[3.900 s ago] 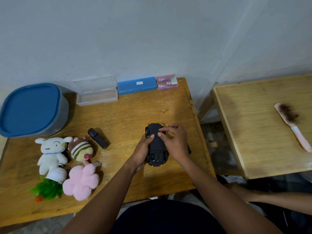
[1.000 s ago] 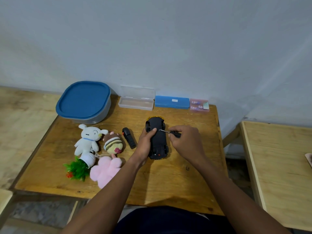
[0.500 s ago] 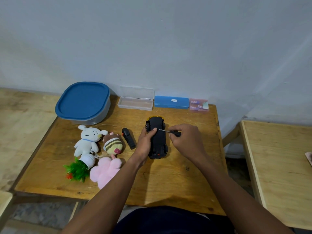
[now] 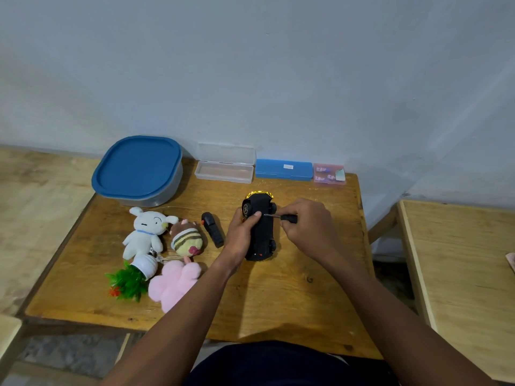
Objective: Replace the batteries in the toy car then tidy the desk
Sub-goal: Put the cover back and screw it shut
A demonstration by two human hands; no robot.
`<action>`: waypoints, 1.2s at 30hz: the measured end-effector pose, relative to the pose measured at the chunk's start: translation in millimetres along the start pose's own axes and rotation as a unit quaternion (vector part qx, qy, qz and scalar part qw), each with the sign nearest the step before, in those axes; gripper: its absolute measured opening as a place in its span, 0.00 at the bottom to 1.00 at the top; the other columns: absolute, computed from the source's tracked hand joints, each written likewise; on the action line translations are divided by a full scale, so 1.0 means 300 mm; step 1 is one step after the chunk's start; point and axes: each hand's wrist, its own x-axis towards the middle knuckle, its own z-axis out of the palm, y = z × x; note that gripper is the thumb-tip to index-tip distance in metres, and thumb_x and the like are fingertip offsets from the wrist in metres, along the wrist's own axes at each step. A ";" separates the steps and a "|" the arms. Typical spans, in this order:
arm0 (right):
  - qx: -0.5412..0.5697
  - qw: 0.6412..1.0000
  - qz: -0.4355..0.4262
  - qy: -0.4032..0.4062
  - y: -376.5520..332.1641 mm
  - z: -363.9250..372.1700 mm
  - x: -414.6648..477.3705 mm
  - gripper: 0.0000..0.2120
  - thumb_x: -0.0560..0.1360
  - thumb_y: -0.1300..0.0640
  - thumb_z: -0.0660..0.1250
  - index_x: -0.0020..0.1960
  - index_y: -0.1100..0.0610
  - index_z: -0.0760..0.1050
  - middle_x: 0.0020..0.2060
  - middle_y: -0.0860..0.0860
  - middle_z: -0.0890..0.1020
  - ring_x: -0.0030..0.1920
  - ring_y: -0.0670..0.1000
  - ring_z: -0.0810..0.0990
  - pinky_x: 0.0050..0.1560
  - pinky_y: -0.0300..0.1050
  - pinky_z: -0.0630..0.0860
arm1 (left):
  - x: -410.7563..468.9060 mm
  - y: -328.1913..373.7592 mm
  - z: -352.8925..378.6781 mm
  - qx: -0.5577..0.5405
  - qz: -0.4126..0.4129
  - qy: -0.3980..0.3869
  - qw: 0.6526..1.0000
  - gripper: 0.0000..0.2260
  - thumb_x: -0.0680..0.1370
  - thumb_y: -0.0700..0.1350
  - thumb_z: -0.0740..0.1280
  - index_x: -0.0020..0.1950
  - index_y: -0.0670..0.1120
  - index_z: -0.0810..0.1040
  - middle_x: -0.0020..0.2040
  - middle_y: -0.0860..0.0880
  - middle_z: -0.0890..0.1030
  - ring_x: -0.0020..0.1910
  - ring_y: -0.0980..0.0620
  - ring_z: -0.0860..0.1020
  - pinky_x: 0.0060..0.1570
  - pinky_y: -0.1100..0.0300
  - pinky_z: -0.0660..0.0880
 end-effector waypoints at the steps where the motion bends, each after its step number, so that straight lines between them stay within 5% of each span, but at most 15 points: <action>1: -0.004 1.000 -0.002 -0.005 -0.003 -0.004 0.005 0.12 0.74 0.60 0.71 0.56 0.52 0.84 0.49 0.49 0.85 0.46 0.48 0.81 0.46 0.44 0.80 | -0.001 0.004 0.001 0.003 0.003 -0.002 1.000 0.08 0.83 0.49 0.64 0.62 0.58 0.75 0.60 0.46 0.81 0.59 0.46 0.81 0.59 0.45 0.80; 9: -0.040 0.997 0.006 -0.059 -0.011 -0.007 0.033 0.09 0.76 0.57 0.66 0.49 0.57 0.85 0.37 0.51 0.85 0.36 0.49 0.80 0.38 0.49 0.80 | -0.009 0.011 0.006 -0.004 0.011 -0.004 1.000 0.08 0.84 0.48 0.63 0.62 0.57 0.74 0.60 0.46 0.81 0.57 0.46 0.81 0.46 0.56 0.81; 15: -0.049 0.996 0.017 -0.072 -0.018 -0.004 0.030 0.12 0.72 0.57 0.71 0.54 0.52 0.76 0.46 0.49 0.74 0.42 0.49 0.75 0.37 0.43 0.74 | -0.010 0.019 0.009 -0.017 0.009 0.002 1.000 0.09 0.84 0.49 0.63 0.64 0.56 0.73 0.60 0.46 0.81 0.57 0.47 0.81 0.48 0.55 0.81; 20: -0.043 0.998 0.015 -0.037 -0.017 -0.001 0.041 0.11 0.69 0.64 0.71 0.45 0.52 0.75 0.38 0.47 0.76 0.40 0.48 0.75 0.34 0.43 0.73 | -0.004 0.021 0.005 -0.015 0.009 0.009 1.000 0.11 0.83 0.49 0.63 0.65 0.55 0.73 0.59 0.46 0.81 0.56 0.47 0.82 0.50 0.53 0.81; 24: -0.085 0.996 0.007 0.000 -0.020 -0.019 0.046 0.02 0.73 0.55 0.72 0.44 0.51 0.80 0.38 0.46 0.80 0.40 0.48 0.78 0.36 0.43 0.76 | -0.004 0.020 0.002 -0.009 0.010 0.015 1.000 0.08 0.83 0.50 0.64 0.62 0.58 0.74 0.58 0.46 0.82 0.56 0.46 0.83 0.53 0.47 0.82; 30: -0.158 0.987 0.004 0.007 -0.024 -0.034 0.054 0.16 0.80 0.46 0.63 0.40 0.53 0.79 0.28 0.44 0.72 0.29 0.44 0.70 0.28 0.39 0.59 | -0.003 0.028 0.008 -0.006 0.010 0.019 1.000 0.07 0.83 0.50 0.64 0.60 0.57 0.75 0.57 0.46 0.82 0.55 0.47 0.83 0.49 0.51 0.82; 36: -0.092 0.995 -0.023 -0.021 -0.015 -0.054 0.060 0.07 0.75 0.50 0.69 0.50 0.49 0.72 0.34 0.43 0.73 0.36 0.46 0.73 0.30 0.41 0.65 | -0.002 0.040 0.009 -0.016 0.004 0.012 1.000 0.09 0.83 0.50 0.64 0.64 0.55 0.74 0.58 0.44 0.82 0.56 0.44 0.83 0.50 0.49 0.83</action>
